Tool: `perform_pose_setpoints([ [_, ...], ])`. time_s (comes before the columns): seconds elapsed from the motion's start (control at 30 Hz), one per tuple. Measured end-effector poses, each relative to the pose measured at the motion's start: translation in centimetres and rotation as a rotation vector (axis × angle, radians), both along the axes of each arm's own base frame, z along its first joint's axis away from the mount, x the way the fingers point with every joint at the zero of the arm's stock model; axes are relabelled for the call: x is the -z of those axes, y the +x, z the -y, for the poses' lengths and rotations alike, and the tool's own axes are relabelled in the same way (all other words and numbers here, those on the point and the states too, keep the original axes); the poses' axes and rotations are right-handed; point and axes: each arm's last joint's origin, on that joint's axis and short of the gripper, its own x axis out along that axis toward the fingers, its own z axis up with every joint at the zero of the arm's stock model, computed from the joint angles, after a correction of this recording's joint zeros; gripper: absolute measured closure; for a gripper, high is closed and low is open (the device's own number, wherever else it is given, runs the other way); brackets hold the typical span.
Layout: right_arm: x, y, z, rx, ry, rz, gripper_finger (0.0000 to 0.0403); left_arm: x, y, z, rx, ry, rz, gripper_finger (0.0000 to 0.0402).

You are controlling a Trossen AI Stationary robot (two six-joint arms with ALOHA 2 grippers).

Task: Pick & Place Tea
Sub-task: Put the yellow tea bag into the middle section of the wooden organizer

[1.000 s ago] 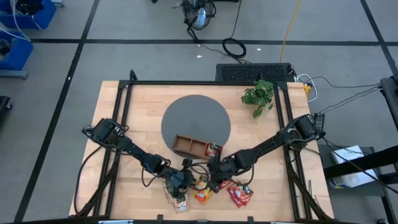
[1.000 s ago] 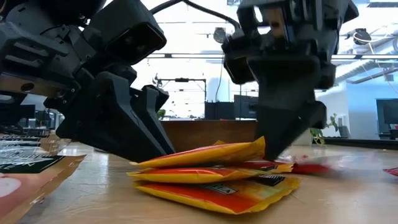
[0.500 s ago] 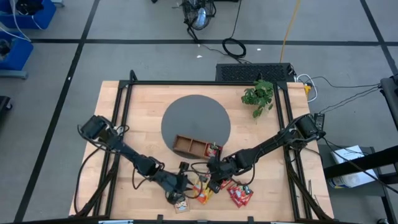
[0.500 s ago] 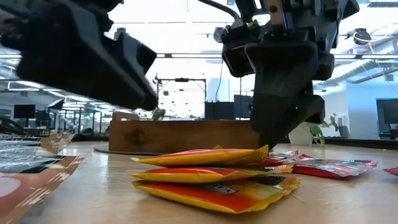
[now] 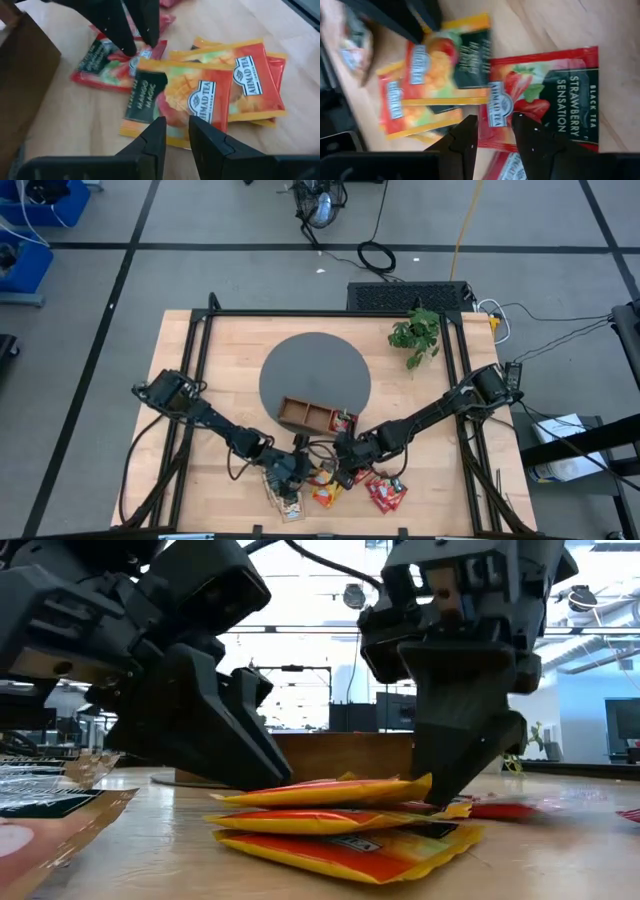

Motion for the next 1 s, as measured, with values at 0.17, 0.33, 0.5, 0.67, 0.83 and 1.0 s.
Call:
perform_pose_setpoints([
  [0.17, 0.5, 0.5, -0.2, 0.012, 0.020, 0.030, 0.0287, 1.3, 0.4, -0.1, 0.004, -0.006, -0.008, 0.0314],
  [0.33, 0.4, 0.9, -0.4, 0.006, 0.029, 0.075, 0.0287, 2.5, 0.8, -0.4, 0.018, -0.037, -0.010, 0.0314],
  [0.5, 0.4, 0.9, -0.3, 0.001, 0.025, 0.080, 0.0287, 2.5, 0.8, -0.5, 0.020, -0.037, -0.016, 0.0314],
  [0.67, 0.4, 1.1, 0.2, 0.005, 0.001, 0.092, 0.0287, 2.5, 0.9, -0.5, 0.020, -0.037, -0.016, 0.0314],
  [0.83, 0.4, 1.3, 0.6, -0.014, -0.023, 0.104, 0.0299, 2.5, 0.9, -0.6, 0.024, -0.032, -0.014, 0.0314],
  [1.0, 0.4, 1.3, 0.5, -0.052, -0.042, 0.111, 0.0370, 2.6, 0.9, -0.6, 0.025, -0.029, -0.015, 0.0314],
])
